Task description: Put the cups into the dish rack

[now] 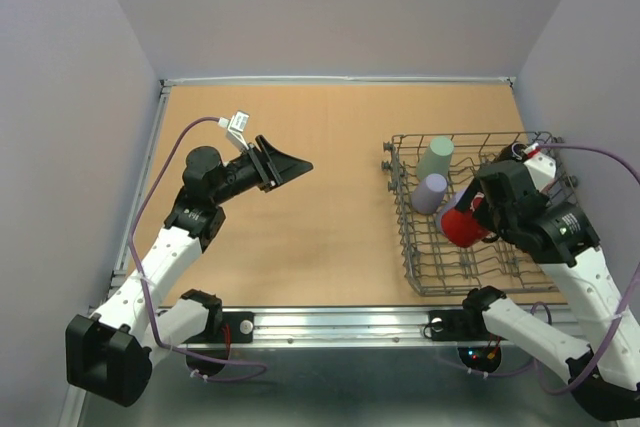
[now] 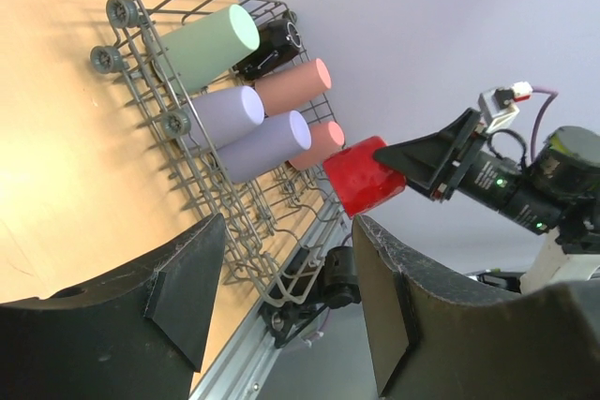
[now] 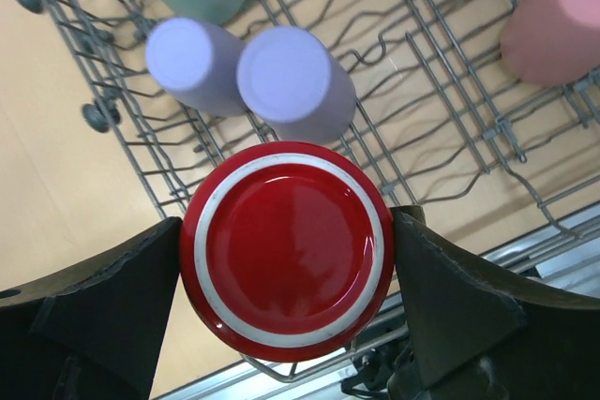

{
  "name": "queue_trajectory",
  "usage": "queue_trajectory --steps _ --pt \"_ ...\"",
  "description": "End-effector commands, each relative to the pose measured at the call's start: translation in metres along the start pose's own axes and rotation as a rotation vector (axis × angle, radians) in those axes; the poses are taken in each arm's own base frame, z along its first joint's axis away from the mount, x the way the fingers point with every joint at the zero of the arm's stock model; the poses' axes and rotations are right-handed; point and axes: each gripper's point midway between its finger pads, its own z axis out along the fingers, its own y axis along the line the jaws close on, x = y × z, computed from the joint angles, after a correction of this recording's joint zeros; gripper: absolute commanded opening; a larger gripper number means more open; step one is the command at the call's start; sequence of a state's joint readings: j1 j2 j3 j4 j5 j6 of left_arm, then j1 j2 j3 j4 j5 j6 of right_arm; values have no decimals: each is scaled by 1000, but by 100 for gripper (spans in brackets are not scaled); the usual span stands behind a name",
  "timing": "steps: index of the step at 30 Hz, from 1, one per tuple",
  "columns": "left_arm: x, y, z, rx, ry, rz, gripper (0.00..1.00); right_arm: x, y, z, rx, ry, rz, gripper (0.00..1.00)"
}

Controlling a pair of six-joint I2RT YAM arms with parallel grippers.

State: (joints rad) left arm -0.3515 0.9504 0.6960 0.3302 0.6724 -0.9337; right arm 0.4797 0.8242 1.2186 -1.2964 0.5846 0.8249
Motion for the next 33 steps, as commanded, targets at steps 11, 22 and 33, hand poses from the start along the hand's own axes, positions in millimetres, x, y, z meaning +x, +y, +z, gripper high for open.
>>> queue_trajectory --steps 11,22,33 --pt "-3 -7 -2 32 -13 48 66 34 -3 37 17 -23 171 1" --pt "-8 -11 2 40 -2 68 65 58 2 67 65 5 233 0" --pt "-6 -4 -3 26 -2 72 65 65 -2 81 148 22 178 0"
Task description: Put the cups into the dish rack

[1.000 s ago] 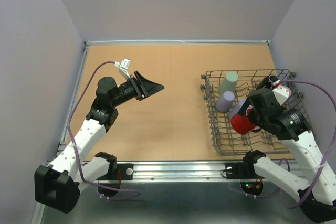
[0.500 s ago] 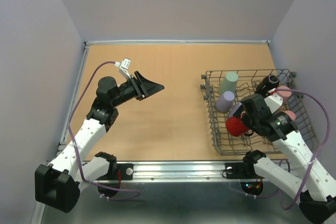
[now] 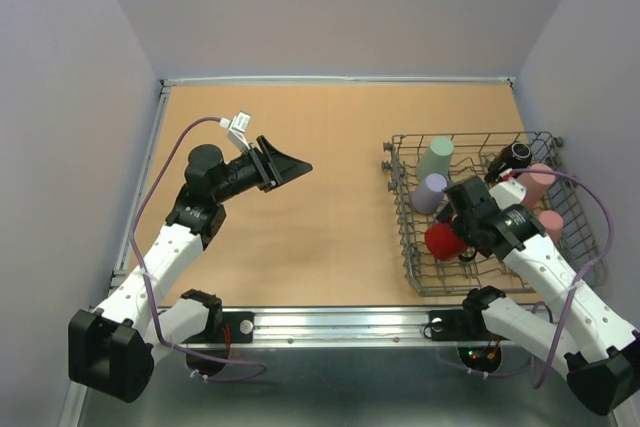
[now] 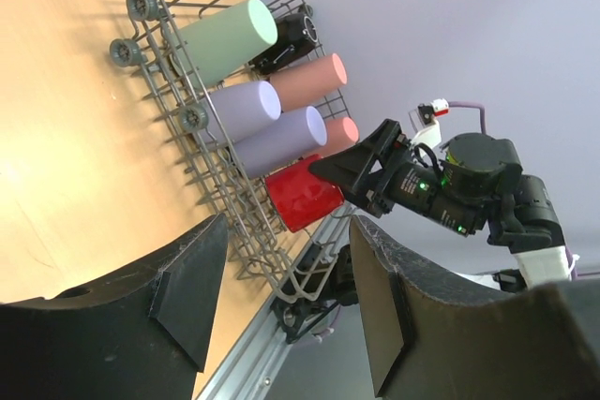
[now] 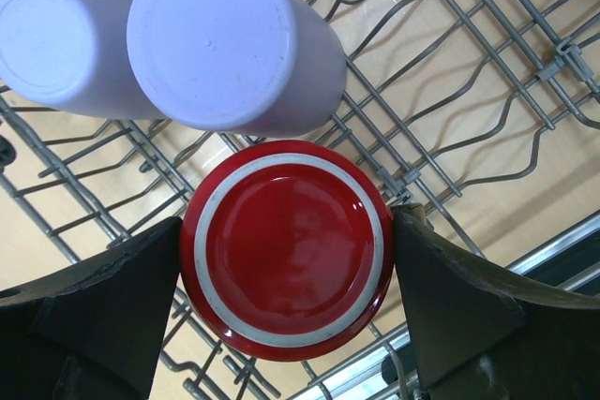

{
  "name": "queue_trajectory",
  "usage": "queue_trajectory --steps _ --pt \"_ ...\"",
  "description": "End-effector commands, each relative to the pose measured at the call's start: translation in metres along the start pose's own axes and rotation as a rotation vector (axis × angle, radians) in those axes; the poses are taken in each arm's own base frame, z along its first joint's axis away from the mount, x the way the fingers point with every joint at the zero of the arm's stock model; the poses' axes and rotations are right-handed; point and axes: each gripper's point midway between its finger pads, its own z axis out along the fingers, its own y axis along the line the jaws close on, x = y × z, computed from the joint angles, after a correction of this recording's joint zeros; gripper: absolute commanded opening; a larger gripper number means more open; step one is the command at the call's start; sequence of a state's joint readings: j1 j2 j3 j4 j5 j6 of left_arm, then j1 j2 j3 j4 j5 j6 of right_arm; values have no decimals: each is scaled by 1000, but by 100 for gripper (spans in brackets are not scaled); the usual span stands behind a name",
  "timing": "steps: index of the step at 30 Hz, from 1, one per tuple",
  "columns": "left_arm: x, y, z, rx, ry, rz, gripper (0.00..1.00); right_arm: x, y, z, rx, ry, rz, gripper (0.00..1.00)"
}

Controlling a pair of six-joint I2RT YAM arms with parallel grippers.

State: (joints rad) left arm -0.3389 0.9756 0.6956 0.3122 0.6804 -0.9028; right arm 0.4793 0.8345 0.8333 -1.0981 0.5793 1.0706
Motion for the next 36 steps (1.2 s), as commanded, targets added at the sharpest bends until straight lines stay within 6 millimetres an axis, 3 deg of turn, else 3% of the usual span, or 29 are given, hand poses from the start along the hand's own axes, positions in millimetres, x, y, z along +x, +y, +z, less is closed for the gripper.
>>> queue_trajectory --steps 1,24,28,31,36 --pt "-7 -16 -6 54 -17 67 65 -13 8 6 13 -70 43 0" --pt "-9 -16 -12 61 -27 88 64 17 14 39 67 1 14 1" --pt "-9 -15 -12 59 -30 90 64 22 14 41 64 15 8 29" --pt "-10 -15 -13 58 -31 90 64 22 15 40 54 19 9 60" --pt "-10 -13 -13 54 -33 90 64 22 16 39 44 20 9 79"
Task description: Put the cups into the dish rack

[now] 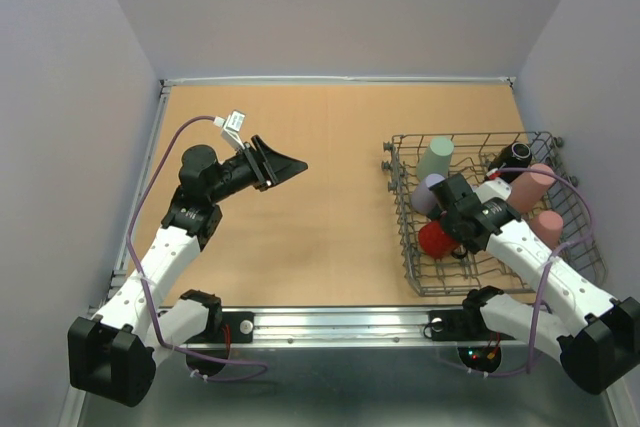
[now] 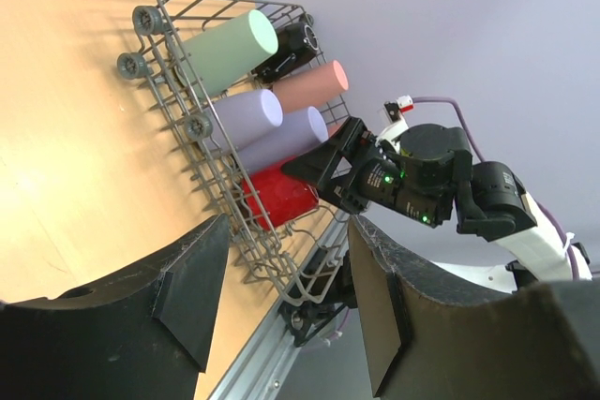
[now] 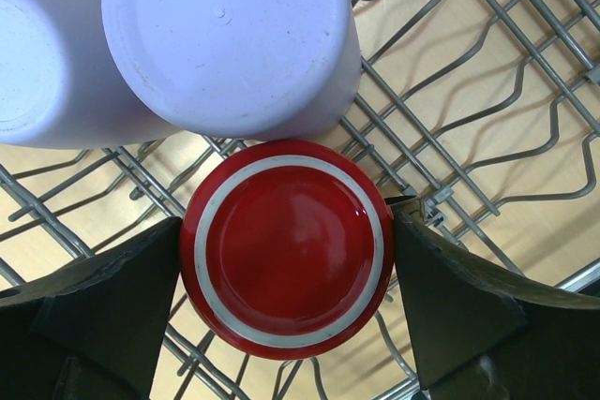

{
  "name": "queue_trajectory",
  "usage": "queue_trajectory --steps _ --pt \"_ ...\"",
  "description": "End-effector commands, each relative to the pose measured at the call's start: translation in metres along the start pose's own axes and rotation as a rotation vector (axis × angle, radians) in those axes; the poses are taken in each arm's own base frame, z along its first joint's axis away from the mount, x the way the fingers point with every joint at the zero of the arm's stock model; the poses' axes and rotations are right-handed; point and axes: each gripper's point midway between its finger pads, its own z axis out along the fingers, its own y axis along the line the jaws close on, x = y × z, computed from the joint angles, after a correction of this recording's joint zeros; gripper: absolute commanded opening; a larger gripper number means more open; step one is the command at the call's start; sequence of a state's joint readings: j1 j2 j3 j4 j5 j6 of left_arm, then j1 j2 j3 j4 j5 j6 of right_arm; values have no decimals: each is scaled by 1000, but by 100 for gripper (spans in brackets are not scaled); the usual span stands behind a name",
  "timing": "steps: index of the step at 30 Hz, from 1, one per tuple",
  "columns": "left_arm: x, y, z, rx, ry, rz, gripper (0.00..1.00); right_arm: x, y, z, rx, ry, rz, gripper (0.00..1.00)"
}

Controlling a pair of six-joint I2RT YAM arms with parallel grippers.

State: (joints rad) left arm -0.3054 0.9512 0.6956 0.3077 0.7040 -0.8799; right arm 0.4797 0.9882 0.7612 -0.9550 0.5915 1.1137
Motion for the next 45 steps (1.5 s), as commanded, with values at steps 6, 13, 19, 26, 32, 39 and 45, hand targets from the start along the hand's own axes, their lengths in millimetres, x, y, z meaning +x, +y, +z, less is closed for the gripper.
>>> queue_trajectory --steps 6,13,19,26,32,39,45 --pt "-4 -10 -6 45 -18 58 64 4 5 1 -32 7 4 100" --pt "-6 -10 -6 42 -23 56 63 4 9 -1 -61 9 8 100" --pt "-5 -9 -6 42 -19 54 64 2 12 -7 -97 12 16 100" --pt "-5 -7 -5 36 -21 50 63 -16 24 -30 -171 2 49 100" --pt "-7 -7 -4 33 -25 50 63 -56 26 -70 -229 -75 101 100" --pt "-13 -7 -1 20 -32 51 63 -105 42 -122 -395 -185 117 100" --pt "-25 -8 3 -12 -45 76 63 -148 48 -159 -481 -333 56 100"
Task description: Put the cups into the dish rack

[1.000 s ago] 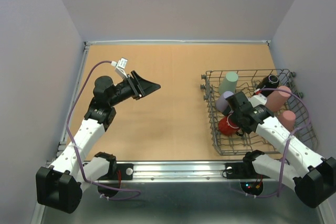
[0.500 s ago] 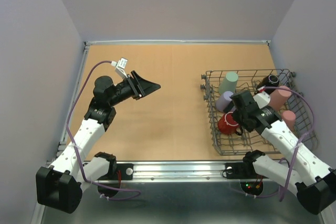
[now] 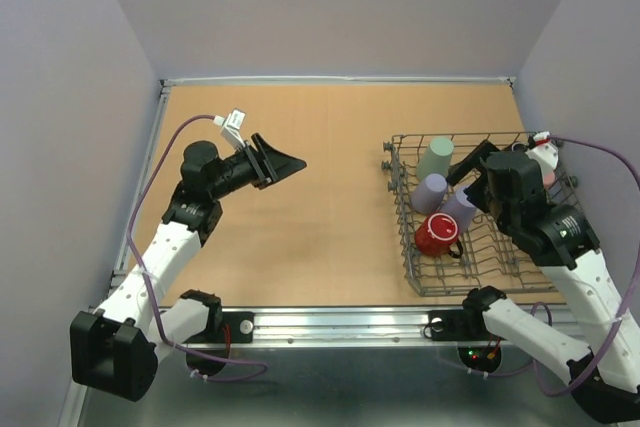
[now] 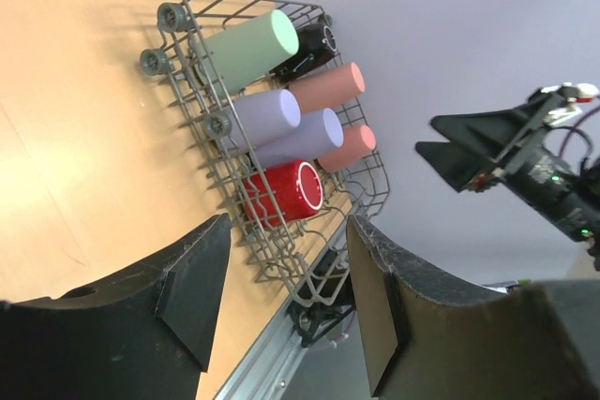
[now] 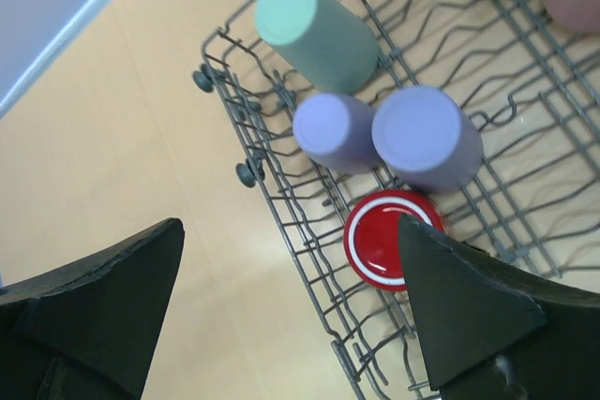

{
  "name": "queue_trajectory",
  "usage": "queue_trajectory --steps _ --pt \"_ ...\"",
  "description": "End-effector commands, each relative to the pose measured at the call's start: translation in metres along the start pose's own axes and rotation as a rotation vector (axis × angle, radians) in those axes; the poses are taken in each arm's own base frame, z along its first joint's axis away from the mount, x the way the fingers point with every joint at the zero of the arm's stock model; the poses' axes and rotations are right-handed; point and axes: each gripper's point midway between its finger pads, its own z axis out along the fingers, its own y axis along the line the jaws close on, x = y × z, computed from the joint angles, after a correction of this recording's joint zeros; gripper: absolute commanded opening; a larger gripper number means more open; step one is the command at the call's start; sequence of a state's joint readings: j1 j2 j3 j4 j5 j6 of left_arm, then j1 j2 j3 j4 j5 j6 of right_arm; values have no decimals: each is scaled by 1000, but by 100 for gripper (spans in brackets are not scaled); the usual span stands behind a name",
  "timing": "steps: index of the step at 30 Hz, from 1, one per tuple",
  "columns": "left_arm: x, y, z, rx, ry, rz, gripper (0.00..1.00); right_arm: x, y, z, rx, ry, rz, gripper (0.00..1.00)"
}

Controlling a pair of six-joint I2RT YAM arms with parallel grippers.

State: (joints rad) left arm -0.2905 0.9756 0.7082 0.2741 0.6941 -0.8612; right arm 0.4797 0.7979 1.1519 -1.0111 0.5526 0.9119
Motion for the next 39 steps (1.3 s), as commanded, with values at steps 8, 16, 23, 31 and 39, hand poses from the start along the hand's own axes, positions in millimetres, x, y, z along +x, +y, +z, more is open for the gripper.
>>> queue_trajectory --steps 8,16,23,31,39 --pt "-54 -16 -3 -85 -108 165 61 -91 55 -65 -283 -221 -37 100" --pt "-139 13 -50 -520 -418 294 72 -103 37 -86 -295 -290 40 100" --pt "-182 47 -127 -902 -763 324 88 -94 37 -95 -357 -254 42 100" --pt "-165 84 -154 -930 -921 593 93 -83 59 -96 -427 -179 -48 100" --pt "-141 139 -143 -1021 -765 778 95 -93 64 -101 -438 -204 -115 100"
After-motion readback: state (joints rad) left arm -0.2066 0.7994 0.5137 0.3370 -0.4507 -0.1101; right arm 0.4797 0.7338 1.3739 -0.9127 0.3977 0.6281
